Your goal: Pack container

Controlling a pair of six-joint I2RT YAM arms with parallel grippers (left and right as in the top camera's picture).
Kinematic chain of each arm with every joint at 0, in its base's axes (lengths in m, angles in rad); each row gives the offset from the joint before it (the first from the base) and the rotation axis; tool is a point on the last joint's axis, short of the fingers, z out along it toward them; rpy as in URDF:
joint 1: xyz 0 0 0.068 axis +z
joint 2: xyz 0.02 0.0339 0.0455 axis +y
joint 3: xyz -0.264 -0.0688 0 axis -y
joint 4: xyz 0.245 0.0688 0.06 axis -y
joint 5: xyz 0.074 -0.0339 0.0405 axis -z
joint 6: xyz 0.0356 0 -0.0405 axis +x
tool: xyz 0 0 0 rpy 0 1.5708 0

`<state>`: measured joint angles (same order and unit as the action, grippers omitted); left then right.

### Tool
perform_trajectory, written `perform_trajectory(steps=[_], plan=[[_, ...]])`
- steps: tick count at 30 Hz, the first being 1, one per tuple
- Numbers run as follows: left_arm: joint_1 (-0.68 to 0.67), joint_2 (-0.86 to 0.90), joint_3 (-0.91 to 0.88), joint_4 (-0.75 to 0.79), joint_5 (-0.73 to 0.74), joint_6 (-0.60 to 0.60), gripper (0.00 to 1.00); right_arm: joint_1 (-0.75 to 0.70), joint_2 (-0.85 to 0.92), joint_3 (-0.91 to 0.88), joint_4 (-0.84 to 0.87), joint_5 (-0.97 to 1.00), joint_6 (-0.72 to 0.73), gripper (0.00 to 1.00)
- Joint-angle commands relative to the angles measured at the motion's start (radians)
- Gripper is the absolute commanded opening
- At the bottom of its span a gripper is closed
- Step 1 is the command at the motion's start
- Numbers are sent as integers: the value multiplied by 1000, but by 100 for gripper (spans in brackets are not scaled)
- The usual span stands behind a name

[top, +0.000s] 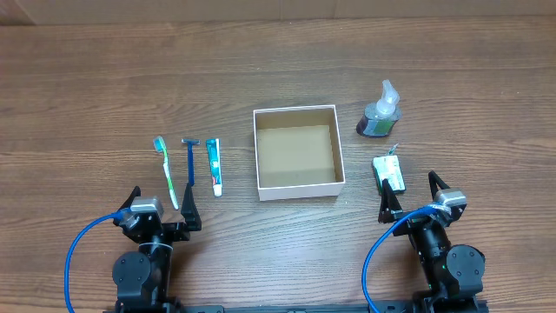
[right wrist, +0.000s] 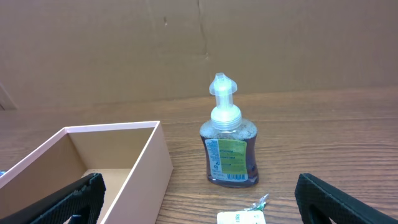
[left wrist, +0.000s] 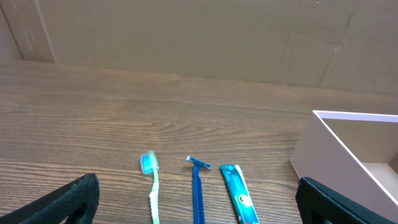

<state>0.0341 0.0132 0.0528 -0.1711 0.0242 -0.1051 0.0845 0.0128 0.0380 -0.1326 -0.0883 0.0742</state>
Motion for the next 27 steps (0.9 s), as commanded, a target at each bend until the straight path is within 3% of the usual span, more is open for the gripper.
perform_trajectory(steps=[1, 18, 22, 25, 27], plan=[[-5, -8, -7, 4, -6, -19, 100, -7, -10, -6, 6, 5, -3, 100], [-5, -9, -7, 4, -6, -18, 100, -7, -10, -6, 7, 4, 4, 100], [-5, -8, -7, 4, -6, -18, 100, -6, -10, -6, 21, -242, 19, 100], [-5, -8, -7, 4, -6, -19, 100, -6, -10, -6, 27, -421, 186, 100], [-5, -9, -7, 4, -6, -18, 100, -6, -10, -6, 29, -430, 269, 100]])
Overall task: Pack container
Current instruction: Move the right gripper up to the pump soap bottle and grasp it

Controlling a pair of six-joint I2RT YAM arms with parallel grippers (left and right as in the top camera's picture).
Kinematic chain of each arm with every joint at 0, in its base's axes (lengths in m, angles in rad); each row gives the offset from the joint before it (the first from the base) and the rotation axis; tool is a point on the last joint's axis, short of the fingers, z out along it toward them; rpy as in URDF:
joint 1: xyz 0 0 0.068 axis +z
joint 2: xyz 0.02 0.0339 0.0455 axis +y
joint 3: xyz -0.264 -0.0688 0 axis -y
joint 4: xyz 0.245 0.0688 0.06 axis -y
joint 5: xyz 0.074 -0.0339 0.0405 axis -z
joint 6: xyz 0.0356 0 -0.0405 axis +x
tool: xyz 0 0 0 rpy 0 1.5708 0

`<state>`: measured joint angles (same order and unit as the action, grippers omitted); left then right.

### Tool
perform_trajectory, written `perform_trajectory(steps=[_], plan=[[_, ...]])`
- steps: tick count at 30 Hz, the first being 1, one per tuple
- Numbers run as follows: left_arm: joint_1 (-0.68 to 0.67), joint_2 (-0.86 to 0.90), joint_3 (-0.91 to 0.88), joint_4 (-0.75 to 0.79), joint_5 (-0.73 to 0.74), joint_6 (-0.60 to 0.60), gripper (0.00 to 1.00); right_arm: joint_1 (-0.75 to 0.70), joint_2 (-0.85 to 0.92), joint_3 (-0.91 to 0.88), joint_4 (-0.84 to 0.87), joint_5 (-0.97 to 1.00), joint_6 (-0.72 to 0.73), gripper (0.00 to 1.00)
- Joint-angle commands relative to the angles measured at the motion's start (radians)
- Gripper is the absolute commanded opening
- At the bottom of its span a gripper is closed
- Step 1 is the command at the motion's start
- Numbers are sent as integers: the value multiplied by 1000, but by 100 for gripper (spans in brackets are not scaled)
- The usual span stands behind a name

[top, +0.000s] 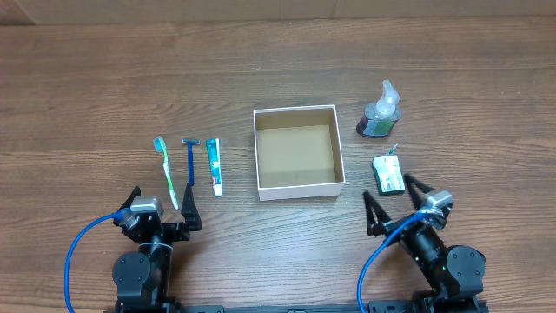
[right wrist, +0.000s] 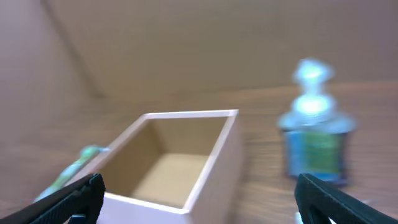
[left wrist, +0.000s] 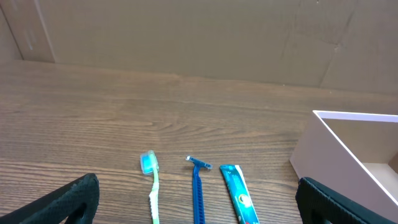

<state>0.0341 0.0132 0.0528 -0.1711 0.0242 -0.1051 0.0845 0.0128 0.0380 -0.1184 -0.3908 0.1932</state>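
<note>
An open white box (top: 296,154) with nothing in it stands mid-table, also in the right wrist view as the box (right wrist: 180,155). Left of it lie a green toothbrush (top: 166,170), a blue razor (top: 190,162) and a small toothpaste tube (top: 214,165), all seen ahead of my open left gripper (top: 162,207). A purple soap pump bottle (top: 380,111) and a small green-and-white packet (top: 390,174) sit right of the box. My right gripper (top: 396,198) is open just below the packet, turned toward the box.
Brown cardboard walls close off the far side of the wooden table (top: 104,87). Blue cables loop from both arm bases at the near edge.
My right gripper has swung left: it faced the soap bottle, now it faces the box, with the bottle blurred at the right. The left arm and all objects stayed put.
</note>
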Motion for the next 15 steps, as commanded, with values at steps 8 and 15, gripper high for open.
perform_trajectory(steps=[8, 15], plan=[[-5, -8, -7, 4, -6, -18, 100, -6, -5, 129, 34, -183, 186, 100], [-5, -8, -7, 4, -6, -19, 100, -6, 315, 606, -190, -81, 175, 100]])
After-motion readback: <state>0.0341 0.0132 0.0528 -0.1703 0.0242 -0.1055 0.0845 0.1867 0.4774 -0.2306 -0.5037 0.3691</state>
